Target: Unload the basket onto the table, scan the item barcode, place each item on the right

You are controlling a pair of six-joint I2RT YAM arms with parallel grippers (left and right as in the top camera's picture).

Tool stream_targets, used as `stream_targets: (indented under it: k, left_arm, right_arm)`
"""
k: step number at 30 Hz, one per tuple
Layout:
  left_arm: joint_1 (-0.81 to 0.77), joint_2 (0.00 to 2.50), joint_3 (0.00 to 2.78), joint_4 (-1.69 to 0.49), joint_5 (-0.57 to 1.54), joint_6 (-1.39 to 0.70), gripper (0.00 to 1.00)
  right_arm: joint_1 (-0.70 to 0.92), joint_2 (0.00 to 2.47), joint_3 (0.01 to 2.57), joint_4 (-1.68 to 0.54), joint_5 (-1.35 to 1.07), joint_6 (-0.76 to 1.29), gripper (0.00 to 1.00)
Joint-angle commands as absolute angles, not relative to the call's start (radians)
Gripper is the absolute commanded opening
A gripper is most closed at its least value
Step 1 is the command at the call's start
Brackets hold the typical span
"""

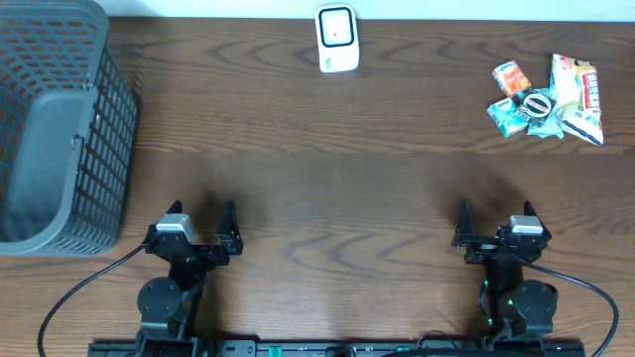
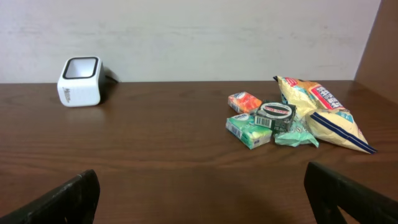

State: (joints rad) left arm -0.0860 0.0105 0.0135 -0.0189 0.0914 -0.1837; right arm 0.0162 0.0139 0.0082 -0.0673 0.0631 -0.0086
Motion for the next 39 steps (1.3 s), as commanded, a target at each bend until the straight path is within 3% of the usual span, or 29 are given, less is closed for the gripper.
stream_targets:
  k: [1,17,23,39]
  left_arm:
    - [-0.084,0.002,0.004,-0.063,0.117,-0.126,0.98]
    - [-0.086,0.002,0.004,-0.064,0.115,-0.128,0.98]
    - [-0.086,0.002,0.004,-0.066,0.115,-0.021,0.98]
    - [-0.085,0.002,0.004,-0.073,-0.069,-0.032,0.97]
  right_arm:
    - [0.015,0.012,0.005,-0.070,0.061,-0.016,0.99]
    - [0.014,0.012,0.006,-0.070,0.061,-0.016,0.99]
    - [0.015,0.012,0.006,-0.070,0.061,-0.016,0.99]
    - [0.015,0.012,0.005,-0.070,0.061,-0.016,0.99]
